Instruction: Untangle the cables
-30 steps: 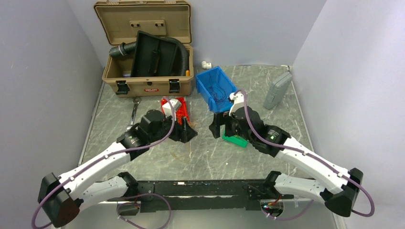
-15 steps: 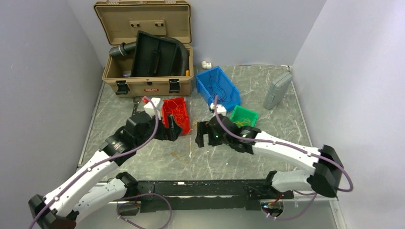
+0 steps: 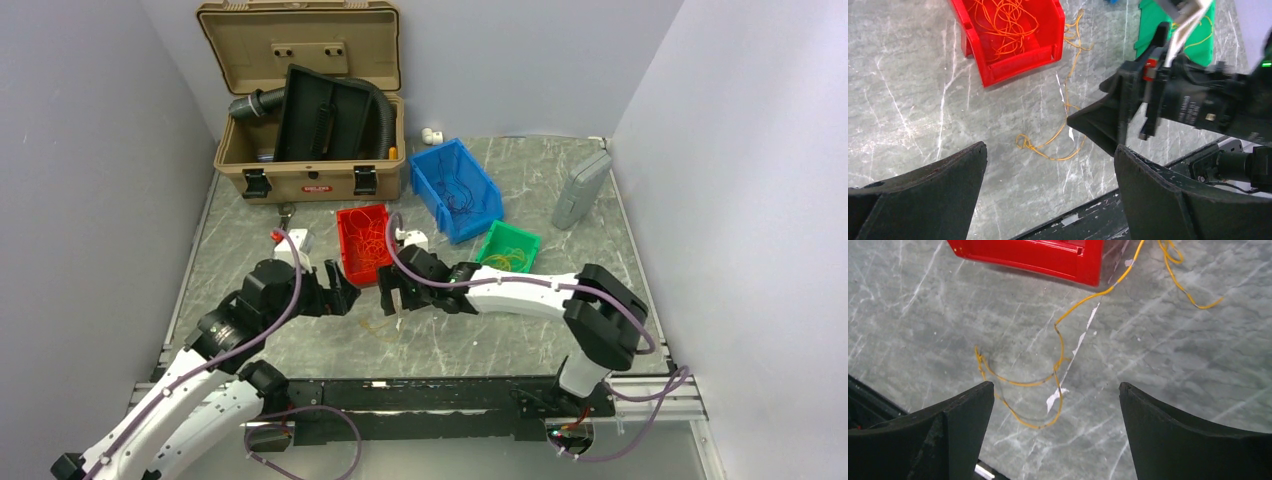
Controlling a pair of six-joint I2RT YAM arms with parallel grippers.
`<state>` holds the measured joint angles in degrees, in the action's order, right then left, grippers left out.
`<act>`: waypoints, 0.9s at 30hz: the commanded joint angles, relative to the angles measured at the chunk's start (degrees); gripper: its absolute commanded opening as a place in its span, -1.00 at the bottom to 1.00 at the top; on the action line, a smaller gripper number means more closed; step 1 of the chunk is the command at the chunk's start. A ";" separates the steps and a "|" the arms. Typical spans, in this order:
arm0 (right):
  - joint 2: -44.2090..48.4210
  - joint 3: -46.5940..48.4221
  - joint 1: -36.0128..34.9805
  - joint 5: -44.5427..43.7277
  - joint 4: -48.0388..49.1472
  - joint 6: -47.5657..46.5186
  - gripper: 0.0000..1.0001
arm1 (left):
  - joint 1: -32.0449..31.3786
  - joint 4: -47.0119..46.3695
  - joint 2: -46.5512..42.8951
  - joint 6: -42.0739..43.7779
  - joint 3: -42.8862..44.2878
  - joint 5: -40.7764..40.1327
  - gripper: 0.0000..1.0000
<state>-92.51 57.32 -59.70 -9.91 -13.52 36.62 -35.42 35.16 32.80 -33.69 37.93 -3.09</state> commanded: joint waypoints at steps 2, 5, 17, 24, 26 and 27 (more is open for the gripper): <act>-4.66 1.59 -1.40 -2.19 8.01 6.62 0.86 | 0.37 2.31 -1.81 0.21 1.53 -2.14 0.99; -7.49 3.74 -4.13 -9.09 5.37 10.35 0.51 | 0.46 2.09 -1.49 0.47 1.86 -2.10 0.99; -11.56 8.69 -6.82 -18.42 -3.18 12.84 -1.00 | 0.49 2.43 -2.51 2.85 2.69 -2.41 0.99; 1.51 5.34 -6.72 -19.51 -6.01 7.33 -1.00 | 0.47 3.03 -2.48 4.71 4.61 -1.86 0.99; 6.15 5.00 -6.51 -18.79 -7.64 5.57 -1.00 | 0.50 2.72 -2.35 4.86 4.77 -1.42 0.99; 8.45 5.04 -6.41 -18.50 -8.73 4.89 -1.00 | 0.47 2.38 -2.37 4.97 4.72 -1.09 0.99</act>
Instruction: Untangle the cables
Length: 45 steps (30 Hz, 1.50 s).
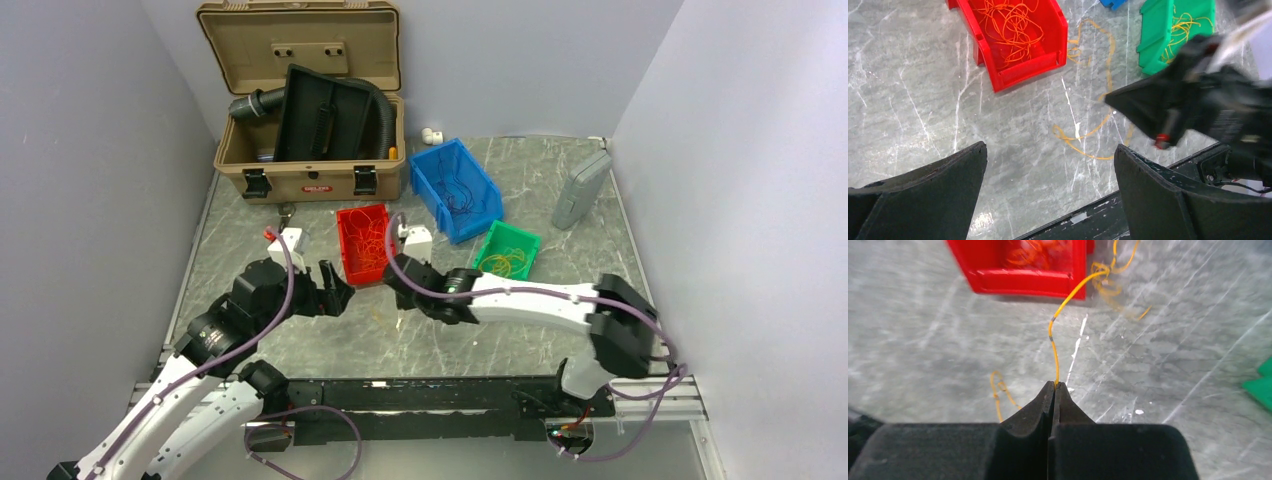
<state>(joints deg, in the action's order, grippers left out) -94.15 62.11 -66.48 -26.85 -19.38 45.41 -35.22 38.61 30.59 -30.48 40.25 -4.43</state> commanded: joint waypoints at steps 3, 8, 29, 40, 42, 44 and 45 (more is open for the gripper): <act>16.32 0.69 1.91 1.10 -6.09 -5.22 -1.00 | 0.27 -2.32 -0.11 2.19 2.05 1.59 0.98; 25.86 0.23 9.60 11.43 -8.66 -4.17 -1.00 | 0.25 -3.35 0.80 2.44 2.69 2.97 0.98; 39.88 -10.01 38.80 41.44 -19.95 -4.18 -0.96 | 0.37 -2.98 0.62 1.82 3.25 3.90 0.98; 29.24 -14.04 56.52 48.14 -14.60 -7.22 -1.00 | 0.26 -1.73 -0.12 2.10 3.64 3.34 0.98; 26.74 -14.35 59.05 49.59 -11.62 -6.67 -1.00 | 0.26 -2.43 -0.11 1.89 3.15 3.42 0.98; 23.44 -13.56 60.45 49.21 -9.62 -6.61 -1.00 | 0.24 -3.22 0.05 1.59 2.75 3.88 0.98; 21.10 -12.64 60.92 47.36 -9.49 -6.71 -1.00 | 0.24 -3.35 0.22 1.49 2.80 3.90 0.98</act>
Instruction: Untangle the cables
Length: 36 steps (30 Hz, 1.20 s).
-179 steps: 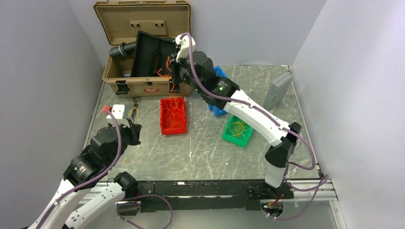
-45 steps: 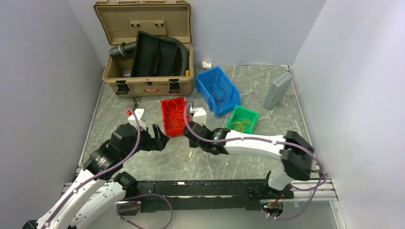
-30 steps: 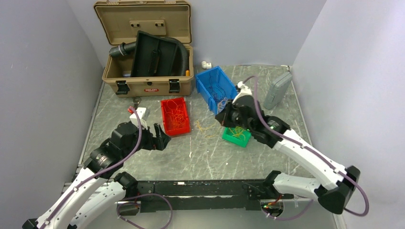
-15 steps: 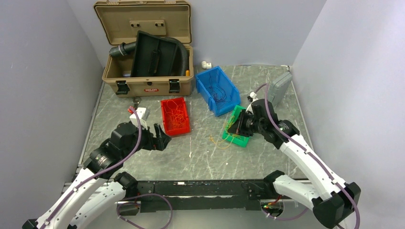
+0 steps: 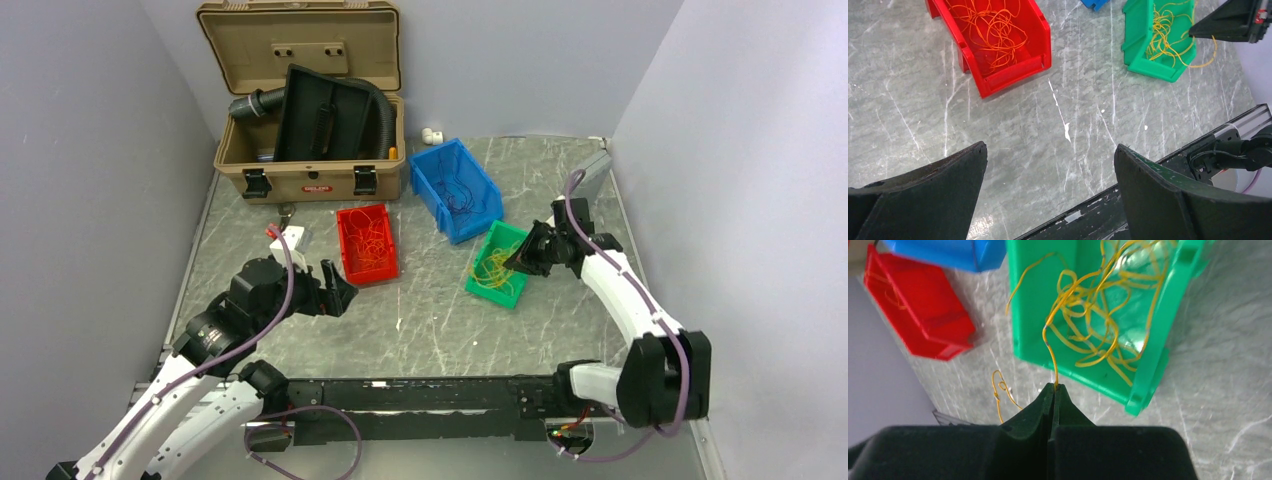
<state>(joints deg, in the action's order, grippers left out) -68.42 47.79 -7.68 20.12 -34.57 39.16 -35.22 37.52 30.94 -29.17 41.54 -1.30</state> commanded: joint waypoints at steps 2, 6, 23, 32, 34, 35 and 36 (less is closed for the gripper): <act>-7.75 3.27 2.61 -2.82 6.49 -0.86 -1.00 | 0.24 -1.79 0.33 0.24 2.12 0.77 0.98; -12.55 5.62 2.76 -9.54 8.75 -1.09 -1.00 | 0.31 -0.70 0.45 0.99 2.58 0.61 0.98; -26.09 14.59 -15.53 -49.35 2.15 -0.33 -1.00 | 0.30 -0.50 0.88 1.72 2.83 -0.17 0.98; -28.12 12.76 -16.35 -51.34 2.51 -3.21 -1.00 | 0.29 -0.90 1.05 1.94 2.67 0.00 0.98; -27.89 12.49 -16.62 -50.60 2.96 -4.84 -1.00 | 0.27 -1.12 1.42 1.88 2.82 0.20 0.98; -26.73 11.67 -16.73 -49.92 4.16 -5.70 -1.00 | 0.26 -1.13 1.61 1.92 2.96 0.28 0.98; -25.07 10.45 -16.79 -49.43 5.38 -6.25 -1.00 | 0.25 -1.01 1.79 2.00 3.08 0.32 0.98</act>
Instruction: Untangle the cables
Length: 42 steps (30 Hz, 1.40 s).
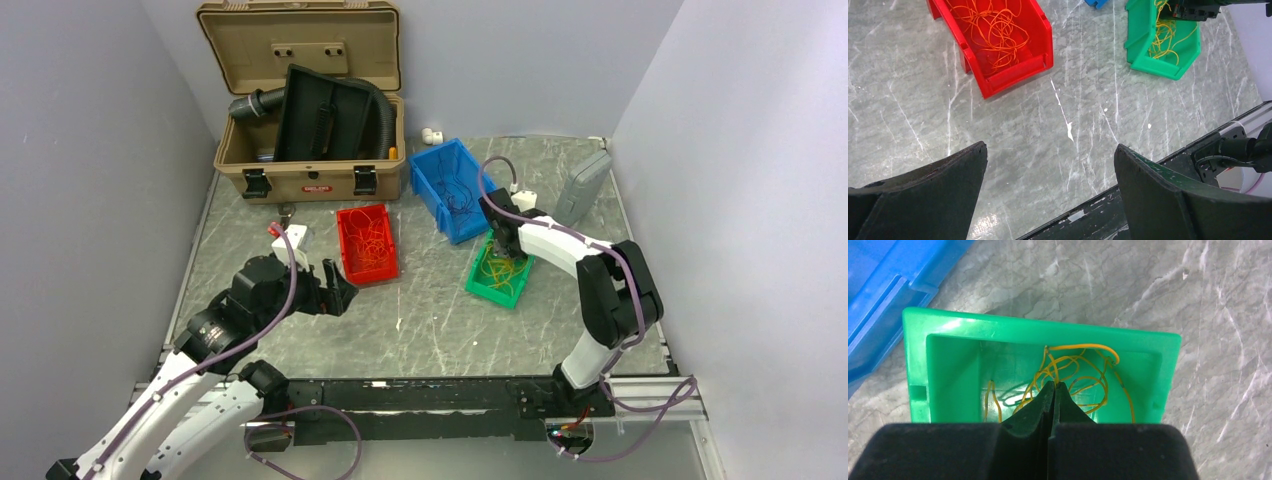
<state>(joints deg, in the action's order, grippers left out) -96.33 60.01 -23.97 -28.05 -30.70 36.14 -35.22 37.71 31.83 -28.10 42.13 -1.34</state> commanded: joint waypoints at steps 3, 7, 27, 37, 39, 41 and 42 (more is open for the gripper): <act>8.61 -4.94 -0.64 -2.03 4.07 -5.72 -1.00 | 0.25 -0.72 0.97 0.95 2.86 0.39 0.98; 7.84 -4.48 -0.62 -5.85 1.76 -8.00 -1.00 | 0.25 -1.59 0.61 0.94 2.21 0.67 0.98; 12.40 -6.24 -3.06 1.01 3.41 -8.67 -0.46 | 0.26 -0.75 0.84 1.04 1.17 2.41 0.97; 26.20 -1.66 -3.01 4.42 -6.26 -9.27 0.10 | 0.25 -3.24 0.78 0.07 -0.64 2.22 0.97; 29.08 -2.15 -3.01 7.10 -5.37 -10.15 0.35 | 0.24 -3.37 0.78 0.06 -0.90 1.62 0.97; 32.90 -5.09 -3.01 14.02 -0.82 -12.01 0.55 | 0.29 -3.95 0.62 -0.10 -1.35 1.52 0.97; 34.84 -7.00 -3.01 17.31 2.31 -12.75 0.56 | 0.29 -4.35 0.57 -0.24 -1.61 1.52 0.98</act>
<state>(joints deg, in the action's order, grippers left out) -68.42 56.25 -26.83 -21.54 -33.54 26.59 -35.20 36.80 33.08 -27.92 41.21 0.30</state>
